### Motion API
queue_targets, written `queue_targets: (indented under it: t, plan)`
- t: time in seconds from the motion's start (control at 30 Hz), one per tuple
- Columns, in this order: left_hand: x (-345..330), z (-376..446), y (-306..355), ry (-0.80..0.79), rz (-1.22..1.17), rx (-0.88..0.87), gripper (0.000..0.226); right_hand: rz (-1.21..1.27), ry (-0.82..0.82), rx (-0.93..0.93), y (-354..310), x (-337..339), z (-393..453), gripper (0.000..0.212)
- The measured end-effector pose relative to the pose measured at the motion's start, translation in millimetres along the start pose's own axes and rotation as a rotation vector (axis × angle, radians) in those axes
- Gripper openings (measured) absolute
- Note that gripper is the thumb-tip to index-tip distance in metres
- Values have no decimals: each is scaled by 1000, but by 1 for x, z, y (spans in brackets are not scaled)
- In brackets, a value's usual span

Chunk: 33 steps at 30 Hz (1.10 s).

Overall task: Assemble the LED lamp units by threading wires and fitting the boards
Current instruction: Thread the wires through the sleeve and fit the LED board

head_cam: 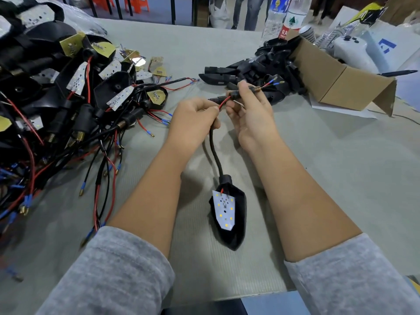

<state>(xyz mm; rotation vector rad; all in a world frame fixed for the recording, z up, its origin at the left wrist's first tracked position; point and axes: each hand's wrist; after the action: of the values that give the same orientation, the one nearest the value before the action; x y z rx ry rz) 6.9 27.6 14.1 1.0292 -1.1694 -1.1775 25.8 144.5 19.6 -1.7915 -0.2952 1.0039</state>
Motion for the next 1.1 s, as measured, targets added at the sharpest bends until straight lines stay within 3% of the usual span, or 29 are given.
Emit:
queue_targets:
  t: [0.23,0.57,0.93,1.1]
  plan:
    - [0,1,-2,34,18,-38,10,-281,-143,113,4,-1,-4,6]
    - [2,-7,8,-28,7,8,12,-13,-75,-4,4,1,2,4]
    - [1,-6,5,-59,18,-46,18,-240,-117,58,7,-2,3,14]
    - [-3,-6,3,-43,99,-65,17,-222,-132,60,7,-1,3,14]
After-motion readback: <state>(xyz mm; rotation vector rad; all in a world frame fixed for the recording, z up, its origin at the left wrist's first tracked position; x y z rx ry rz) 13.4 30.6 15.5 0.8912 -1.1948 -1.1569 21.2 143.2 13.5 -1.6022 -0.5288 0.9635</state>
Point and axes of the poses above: each hand's wrist, its own z-axis towards the middle knuckle, its own x-axis out of the back of the hand, y = z × x, and after that the axes turned 14 degrees about y, right-handed
